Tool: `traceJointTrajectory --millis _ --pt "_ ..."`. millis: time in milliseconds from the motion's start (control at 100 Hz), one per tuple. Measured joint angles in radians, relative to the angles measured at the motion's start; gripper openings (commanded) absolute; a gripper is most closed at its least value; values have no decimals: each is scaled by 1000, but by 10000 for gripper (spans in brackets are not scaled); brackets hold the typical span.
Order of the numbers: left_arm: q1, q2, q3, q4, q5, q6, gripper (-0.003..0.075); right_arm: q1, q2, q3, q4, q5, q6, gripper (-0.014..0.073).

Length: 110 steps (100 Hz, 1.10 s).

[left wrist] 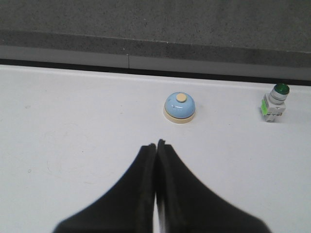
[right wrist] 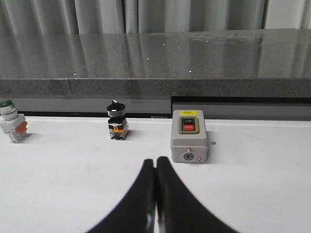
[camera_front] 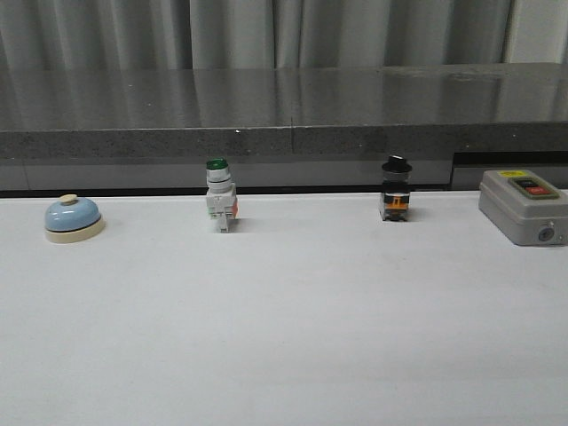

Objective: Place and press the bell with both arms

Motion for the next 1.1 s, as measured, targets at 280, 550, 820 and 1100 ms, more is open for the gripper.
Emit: traceJointTrajectory --millis 280,550,820,1100 --pt "0 223 -82 0 20 0 -20 0 0 0 0 0 0 -60" --pt "0 294 -86 -2 21 51 384 0 0 0 0 0 0 -60" --pt "0 294 -86 -27 19 73 624 0 0 0 0 0 0 -60" --pt "-8 350 -112 -124 -58 111 585 0 0 0 0 0 0 -60"
